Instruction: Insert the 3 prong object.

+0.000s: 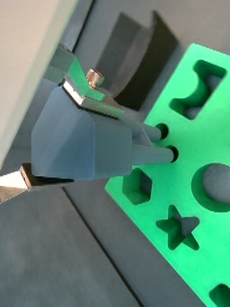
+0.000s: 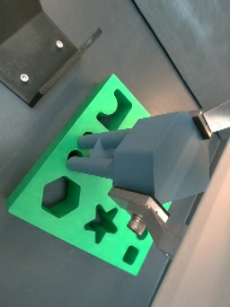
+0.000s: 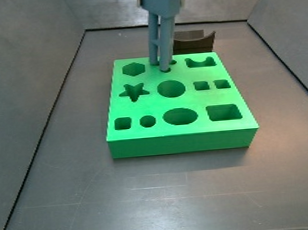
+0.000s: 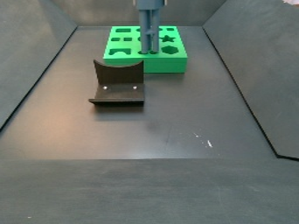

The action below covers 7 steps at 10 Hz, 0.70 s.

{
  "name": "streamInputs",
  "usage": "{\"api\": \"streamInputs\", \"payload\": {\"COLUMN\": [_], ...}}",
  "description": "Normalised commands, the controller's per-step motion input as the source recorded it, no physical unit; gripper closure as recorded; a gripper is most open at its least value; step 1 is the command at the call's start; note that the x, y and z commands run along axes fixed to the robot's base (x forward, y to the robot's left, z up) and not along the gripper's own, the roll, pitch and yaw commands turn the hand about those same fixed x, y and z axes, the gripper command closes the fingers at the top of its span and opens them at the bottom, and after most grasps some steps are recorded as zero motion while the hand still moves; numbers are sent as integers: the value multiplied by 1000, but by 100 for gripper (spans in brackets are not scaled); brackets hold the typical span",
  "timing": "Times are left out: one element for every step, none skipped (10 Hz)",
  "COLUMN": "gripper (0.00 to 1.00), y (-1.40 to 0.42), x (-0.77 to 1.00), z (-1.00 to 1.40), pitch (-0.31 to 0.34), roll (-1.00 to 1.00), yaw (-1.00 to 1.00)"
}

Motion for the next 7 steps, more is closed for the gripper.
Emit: {"api": "streamInputs", "payload": {"gripper": [100,100,100,100,100,100,100], "y": [0,0,0,46,74,74,0], "x": [257,294,137,-9,-46,0,0], "z": [-314,-400,-543,-597,-426,-226,0], "pitch": [-24,-46,-149,-273,-237,-194,0], "roll": [-94,-80,-86,-120,-111,-147,0], "yaw": [-454,-340,-314,-137,-23,-20,0]}}
